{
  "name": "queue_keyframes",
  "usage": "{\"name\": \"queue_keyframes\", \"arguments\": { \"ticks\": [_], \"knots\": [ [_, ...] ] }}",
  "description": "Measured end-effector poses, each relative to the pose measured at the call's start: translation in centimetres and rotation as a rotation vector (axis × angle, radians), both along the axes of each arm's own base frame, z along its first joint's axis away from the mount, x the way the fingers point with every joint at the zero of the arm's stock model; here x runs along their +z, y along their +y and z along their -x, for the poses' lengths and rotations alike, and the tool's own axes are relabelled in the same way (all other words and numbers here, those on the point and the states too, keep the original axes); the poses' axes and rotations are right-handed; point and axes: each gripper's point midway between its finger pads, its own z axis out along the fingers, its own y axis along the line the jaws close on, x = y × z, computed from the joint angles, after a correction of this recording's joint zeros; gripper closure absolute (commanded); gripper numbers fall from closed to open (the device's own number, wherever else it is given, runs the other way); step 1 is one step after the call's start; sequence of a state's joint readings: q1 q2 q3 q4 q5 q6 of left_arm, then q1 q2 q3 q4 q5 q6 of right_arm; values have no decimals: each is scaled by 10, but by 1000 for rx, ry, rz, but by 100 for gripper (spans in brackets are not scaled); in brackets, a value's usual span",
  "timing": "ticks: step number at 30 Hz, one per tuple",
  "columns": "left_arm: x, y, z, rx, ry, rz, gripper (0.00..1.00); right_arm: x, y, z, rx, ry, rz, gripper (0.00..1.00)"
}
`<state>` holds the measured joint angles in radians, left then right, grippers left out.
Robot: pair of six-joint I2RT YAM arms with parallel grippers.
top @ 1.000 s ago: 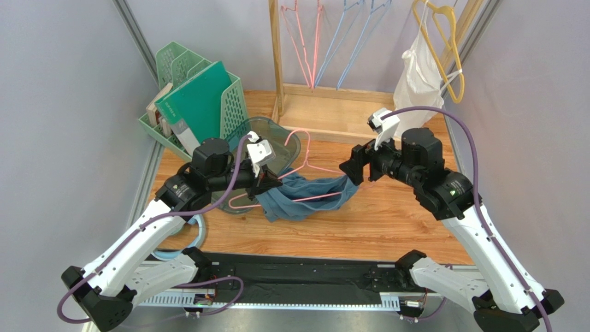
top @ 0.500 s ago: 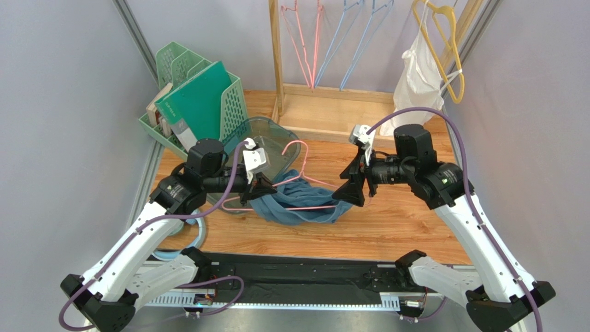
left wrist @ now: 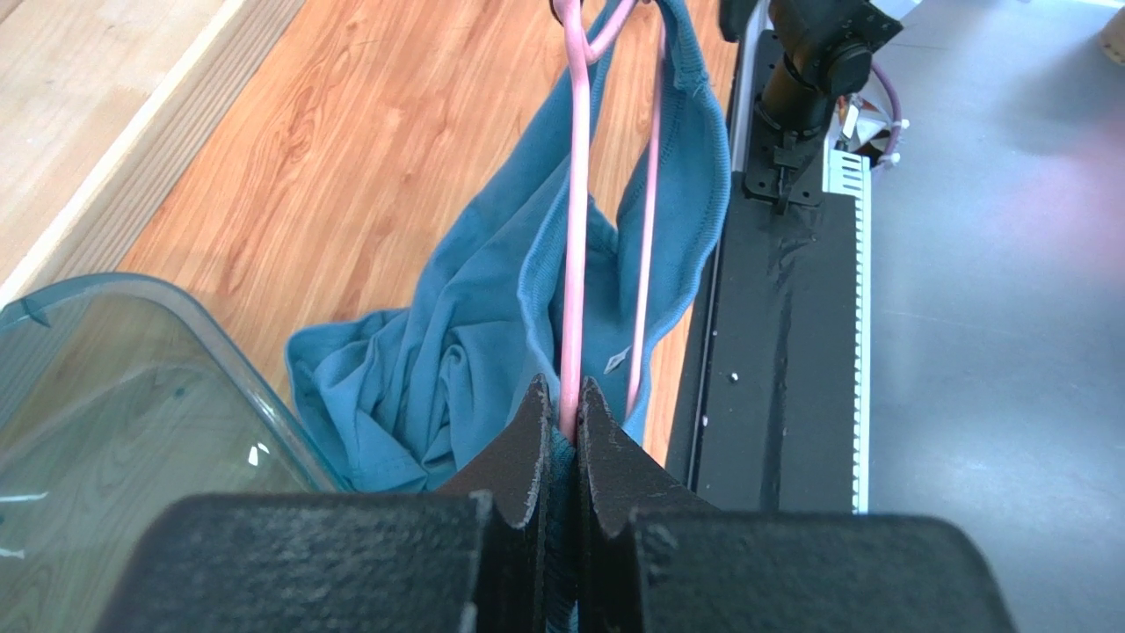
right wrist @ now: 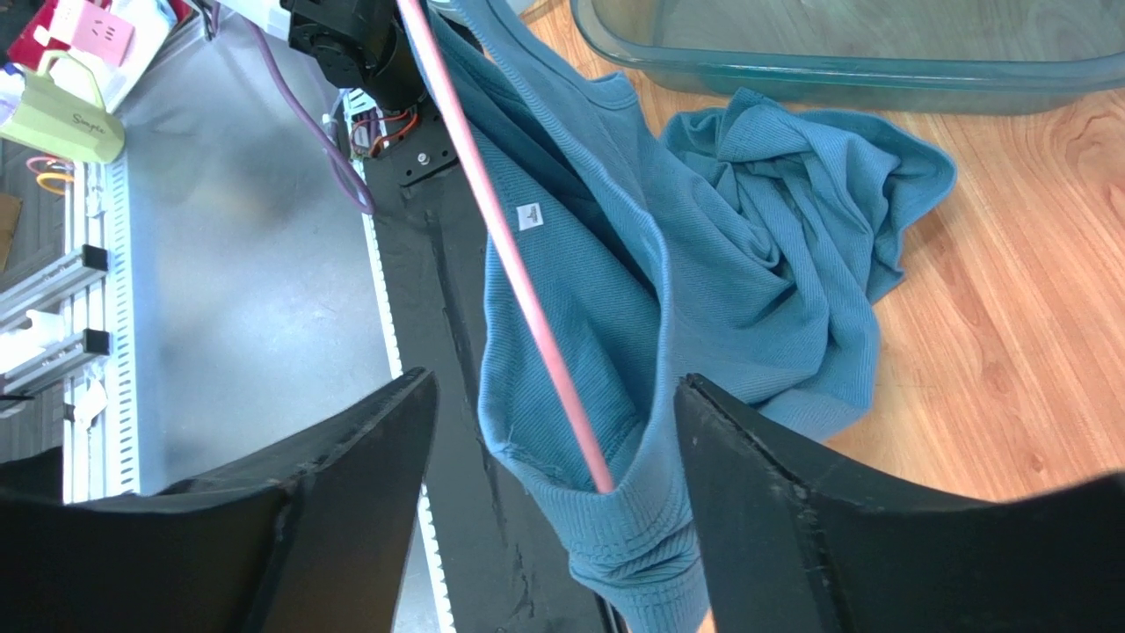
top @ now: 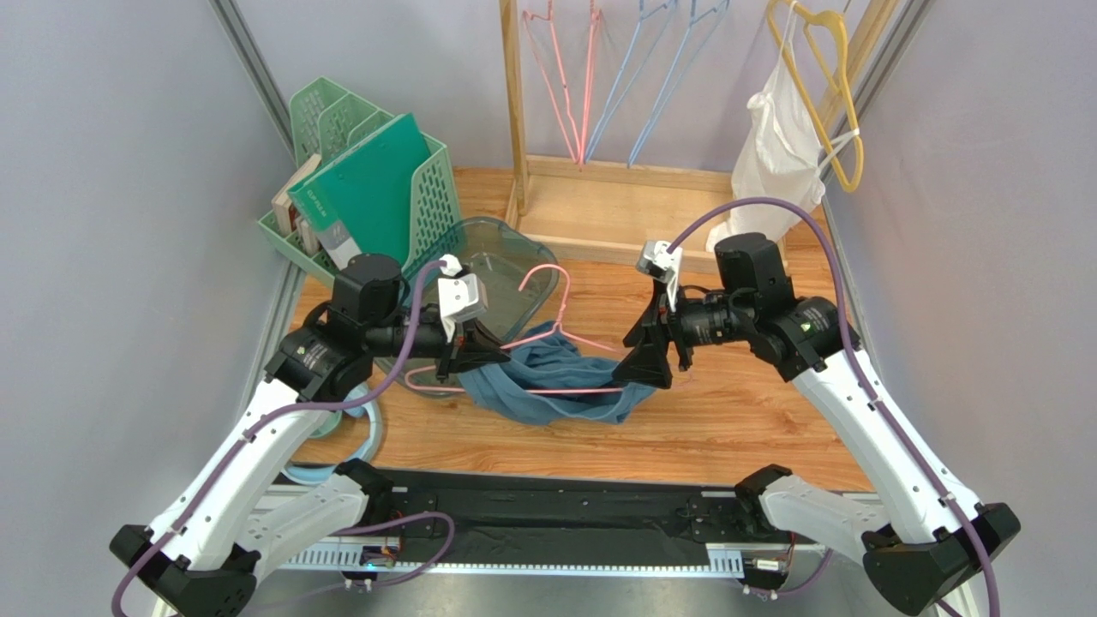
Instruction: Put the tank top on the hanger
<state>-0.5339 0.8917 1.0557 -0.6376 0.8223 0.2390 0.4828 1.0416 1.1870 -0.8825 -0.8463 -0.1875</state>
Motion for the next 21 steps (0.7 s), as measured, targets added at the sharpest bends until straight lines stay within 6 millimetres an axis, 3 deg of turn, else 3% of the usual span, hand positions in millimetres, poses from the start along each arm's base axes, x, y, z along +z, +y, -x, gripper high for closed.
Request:
{"name": "queue_keyframes", "arguments": {
  "ticks": [11, 14, 15, 16, 21],
  "knots": [
    [5, 9, -2, 33, -15, 12, 100, -10, 2, 6, 7, 57, -11, 60],
    [6, 9, -2, 33, -14, 16, 100, -13, 3, 10, 17, 81, -19, 79],
    [6, 9, -2, 32, -11, 16, 100, -13, 4, 11, 20, 86, -22, 97],
    [6, 9, -2, 32, -8, 17, 100, -13, 4, 12, 24, 88, -23, 100],
    [4, 10, -8, 53, 1, 12, 100, -13, 9, 21, 56, 109, -31, 100]
  ]
}}
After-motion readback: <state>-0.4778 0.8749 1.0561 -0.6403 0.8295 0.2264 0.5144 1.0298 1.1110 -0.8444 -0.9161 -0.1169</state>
